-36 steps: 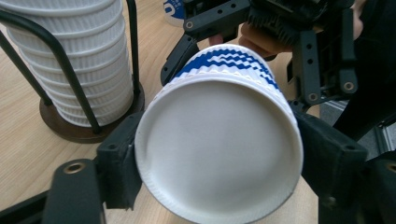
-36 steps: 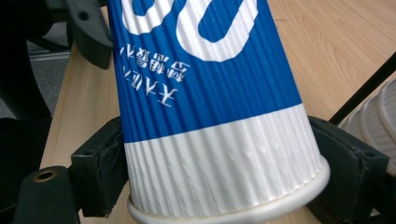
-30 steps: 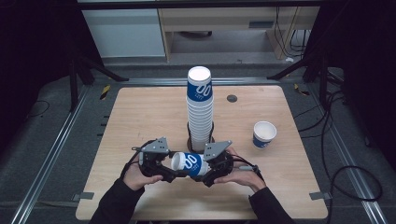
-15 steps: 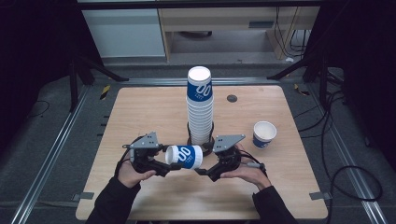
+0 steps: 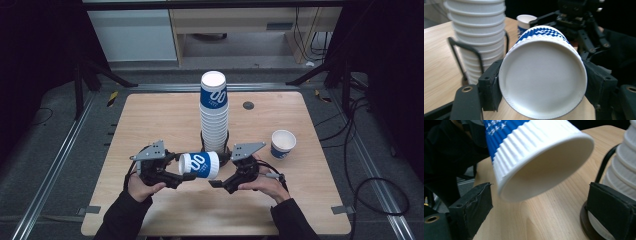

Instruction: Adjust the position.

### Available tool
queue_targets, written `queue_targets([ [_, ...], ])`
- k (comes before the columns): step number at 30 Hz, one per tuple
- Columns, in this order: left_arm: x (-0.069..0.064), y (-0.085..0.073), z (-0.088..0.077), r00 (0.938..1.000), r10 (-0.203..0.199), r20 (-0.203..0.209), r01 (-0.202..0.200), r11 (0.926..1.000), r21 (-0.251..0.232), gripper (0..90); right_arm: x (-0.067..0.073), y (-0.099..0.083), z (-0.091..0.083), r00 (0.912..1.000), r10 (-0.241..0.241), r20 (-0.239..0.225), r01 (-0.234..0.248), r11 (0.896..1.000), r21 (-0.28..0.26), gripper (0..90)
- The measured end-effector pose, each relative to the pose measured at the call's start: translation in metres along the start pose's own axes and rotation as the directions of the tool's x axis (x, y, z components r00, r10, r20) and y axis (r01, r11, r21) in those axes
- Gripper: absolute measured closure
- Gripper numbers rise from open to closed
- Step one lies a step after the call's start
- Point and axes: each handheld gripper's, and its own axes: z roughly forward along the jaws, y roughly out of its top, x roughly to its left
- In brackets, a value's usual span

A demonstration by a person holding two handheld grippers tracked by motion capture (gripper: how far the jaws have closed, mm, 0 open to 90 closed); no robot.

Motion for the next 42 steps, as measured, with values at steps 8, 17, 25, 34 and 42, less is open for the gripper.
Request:
queue_targets([
  [8,-0.008,0.000,0.009,0.9980,0.020,0.060,-0.021,0.9996,0.020,26.3,0.004,0.001,0.000,0.9974,-0.007,-0.072,0.006,1.000,-0.026,6.8],
  [17,-0.009,0.000,0.012,0.9974,0.026,0.067,-0.029,0.9990,0.034,26.3,0.006,0.001,0.001,0.9949,-0.026,-0.098,0.023,0.999,-0.022,12.3],
  [25,-0.009,0.001,0.012,0.9990,0.014,0.043,-0.015,0.9992,0.036,23.9,0.006,0.000,0.000,0.9962,-0.035,-0.080,0.034,0.999,-0.012,14.0],
  [34,-0.005,0.004,-0.001,0.9994,0.033,-0.008,-0.033,0.9983,0.047,19.1,0.001,0.001,-0.011,0.9988,-0.035,-0.033,0.035,0.999,-0.006,14.4],
  [42,-0.001,-0.003,0.009,0.9989,0.043,-0.021,-0.039,0.9867,0.158,17.5,0.003,0.000,-0.007,0.9975,-0.070,0.006,0.069,0.994,0.079,14.2],
])
